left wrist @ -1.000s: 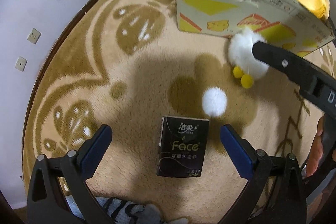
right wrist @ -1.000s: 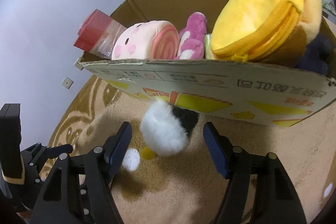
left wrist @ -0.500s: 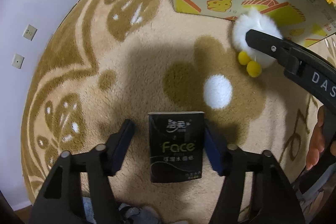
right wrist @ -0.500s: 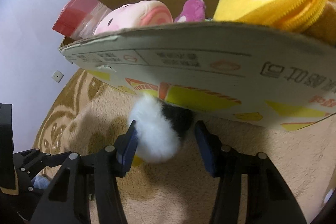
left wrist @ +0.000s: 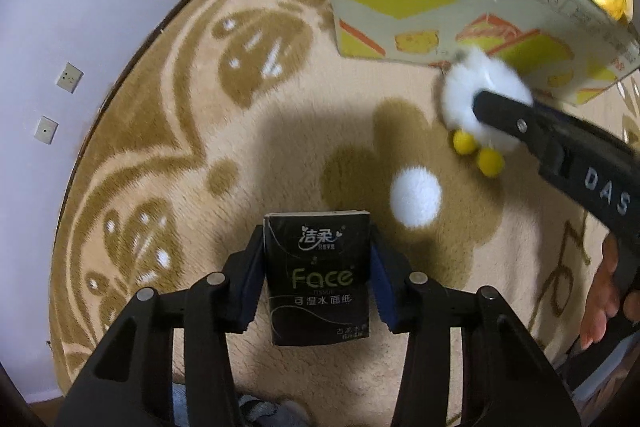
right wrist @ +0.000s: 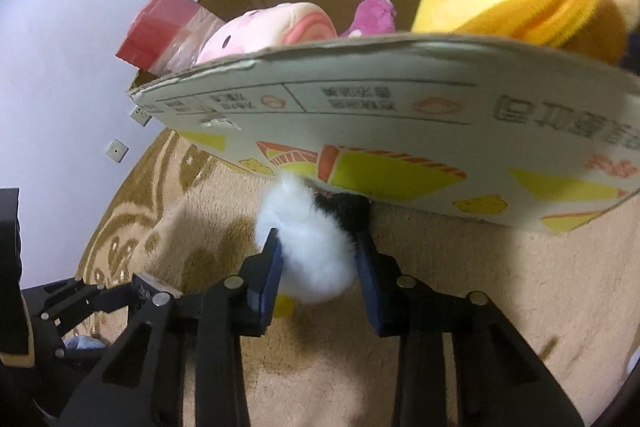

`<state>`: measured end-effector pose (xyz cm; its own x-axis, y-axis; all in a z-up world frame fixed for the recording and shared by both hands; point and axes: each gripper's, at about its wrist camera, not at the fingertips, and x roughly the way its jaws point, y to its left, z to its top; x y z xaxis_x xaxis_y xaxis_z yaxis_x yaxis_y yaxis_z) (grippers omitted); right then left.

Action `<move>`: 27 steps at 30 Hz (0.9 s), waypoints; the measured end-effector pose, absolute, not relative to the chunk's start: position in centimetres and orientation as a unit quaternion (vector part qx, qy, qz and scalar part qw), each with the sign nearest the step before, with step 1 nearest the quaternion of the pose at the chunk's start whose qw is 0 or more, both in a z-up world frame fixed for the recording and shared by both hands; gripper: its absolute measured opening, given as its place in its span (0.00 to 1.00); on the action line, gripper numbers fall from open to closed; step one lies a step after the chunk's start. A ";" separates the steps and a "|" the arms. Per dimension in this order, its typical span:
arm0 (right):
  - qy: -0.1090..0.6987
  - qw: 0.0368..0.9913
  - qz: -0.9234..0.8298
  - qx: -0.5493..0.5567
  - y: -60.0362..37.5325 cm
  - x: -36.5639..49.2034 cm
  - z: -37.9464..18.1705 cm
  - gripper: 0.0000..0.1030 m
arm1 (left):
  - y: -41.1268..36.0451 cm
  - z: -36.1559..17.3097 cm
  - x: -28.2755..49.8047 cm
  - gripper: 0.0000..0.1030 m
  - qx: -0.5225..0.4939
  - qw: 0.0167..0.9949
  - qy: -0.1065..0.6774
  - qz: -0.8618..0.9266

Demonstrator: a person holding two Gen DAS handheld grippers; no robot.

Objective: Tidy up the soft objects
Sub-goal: 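Grasp the black Face tissue pack with the left tool while the right tool grasps the white fluffy plush, then carry the tissue pack and white plush over the box and release both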

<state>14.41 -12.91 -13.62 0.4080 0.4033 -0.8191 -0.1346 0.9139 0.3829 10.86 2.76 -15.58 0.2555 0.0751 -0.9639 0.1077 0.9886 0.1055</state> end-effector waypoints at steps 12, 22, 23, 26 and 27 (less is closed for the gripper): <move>0.492 0.852 0.135 0.120 -14.5 11.9 -11.0 0.01 | 4.1 -9.7 9.8 0.44 0.046 0.860 0.509 -0.008; 0.465 0.864 0.141 0.131 -15.3 10.5 -8.7 0.01 | 4.7 -7.5 8.9 0.44 0.046 0.892 0.449 -0.005; 0.462 0.865 0.141 0.132 -15.5 10.4 -8.5 0.01 | 4.8 -7.4 9.0 0.44 0.046 0.894 0.445 -0.002; 0.458 0.867 0.140 0.140 -15.9 10.2 -8.1 0.01 | 5.0 -7.3 9.0 0.44 0.044 0.895 0.443 0.001; 0.457 0.867 0.140 0.144 -16.2 10.1 -8.0 0.01 | 5.0 -7.5 9.1 0.44 0.044 0.895 0.444 0.003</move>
<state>10.14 -16.21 -8.02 0.5441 0.3734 -0.7513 -0.1112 0.9197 0.3766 9.06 5.03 -7.46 0.6054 0.0450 -0.7947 0.0334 0.9961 0.0819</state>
